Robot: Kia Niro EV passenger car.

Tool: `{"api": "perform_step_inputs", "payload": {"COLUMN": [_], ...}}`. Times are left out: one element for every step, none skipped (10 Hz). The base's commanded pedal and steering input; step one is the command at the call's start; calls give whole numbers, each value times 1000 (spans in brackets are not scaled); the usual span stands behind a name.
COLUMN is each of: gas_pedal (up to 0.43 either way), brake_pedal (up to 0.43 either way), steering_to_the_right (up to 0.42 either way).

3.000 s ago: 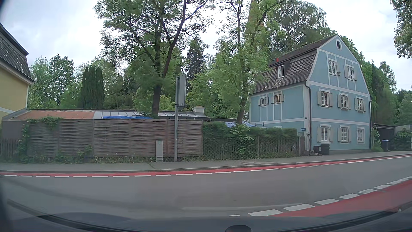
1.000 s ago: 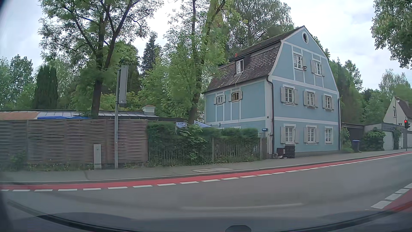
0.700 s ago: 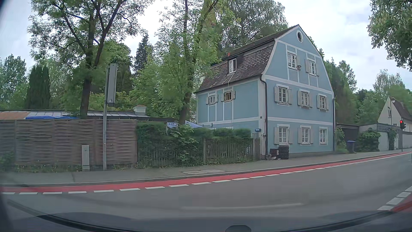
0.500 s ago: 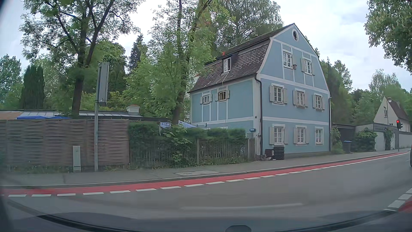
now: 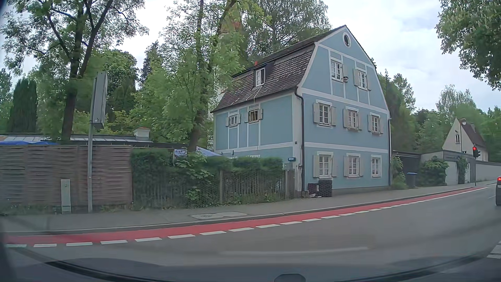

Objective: Follow the waypoints while adhering to traffic rules and regulations

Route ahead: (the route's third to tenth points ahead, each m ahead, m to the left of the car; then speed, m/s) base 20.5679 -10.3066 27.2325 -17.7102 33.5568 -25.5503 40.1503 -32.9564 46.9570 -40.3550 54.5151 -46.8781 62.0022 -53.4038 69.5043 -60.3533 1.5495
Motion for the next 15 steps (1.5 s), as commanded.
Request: {"api": "perform_step_inputs", "payload": {"gas_pedal": [87,87,87,87,87,87,87,87,87,87,79,79,47,0,0], "brake_pedal": [0,0,0,0,0,0,0,0,0,0,0,0,0,0,0], "steering_to_the_right": [351,380,401,421,427,433,438,445,454,461,469,481,500,517,543]}}
